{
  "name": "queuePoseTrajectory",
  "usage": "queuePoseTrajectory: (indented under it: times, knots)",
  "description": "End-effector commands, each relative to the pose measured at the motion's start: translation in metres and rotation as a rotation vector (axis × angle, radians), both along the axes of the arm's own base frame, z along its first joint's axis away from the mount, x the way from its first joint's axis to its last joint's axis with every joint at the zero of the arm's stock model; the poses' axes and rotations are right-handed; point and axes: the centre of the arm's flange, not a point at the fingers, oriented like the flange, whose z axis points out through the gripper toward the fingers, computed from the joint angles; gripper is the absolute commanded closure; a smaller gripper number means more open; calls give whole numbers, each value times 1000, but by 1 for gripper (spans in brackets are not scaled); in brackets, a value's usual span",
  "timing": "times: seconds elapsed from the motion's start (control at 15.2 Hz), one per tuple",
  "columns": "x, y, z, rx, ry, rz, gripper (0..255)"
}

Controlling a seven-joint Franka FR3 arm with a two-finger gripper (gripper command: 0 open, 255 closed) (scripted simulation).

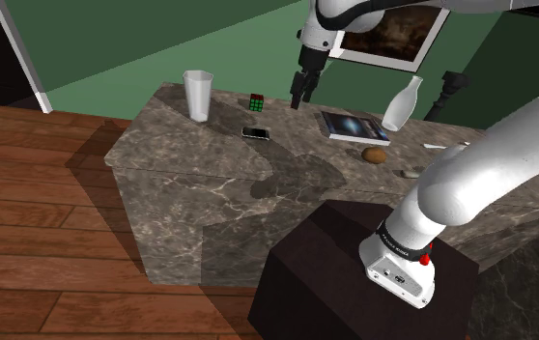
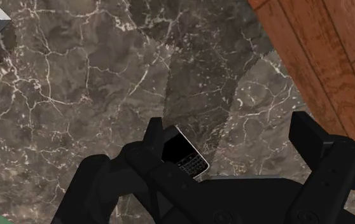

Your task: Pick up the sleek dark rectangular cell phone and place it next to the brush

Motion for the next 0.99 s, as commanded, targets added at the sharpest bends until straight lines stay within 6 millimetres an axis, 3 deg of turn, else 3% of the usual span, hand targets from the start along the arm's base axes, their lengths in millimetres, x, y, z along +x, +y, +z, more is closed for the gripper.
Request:
queuePoseTrajectory:
  times: [0.0, 0.92]
  knots:
    - [23, 2, -17, -9, -7, 38, 0]
    - [158, 32, -136, -69, -44, 290, 0]
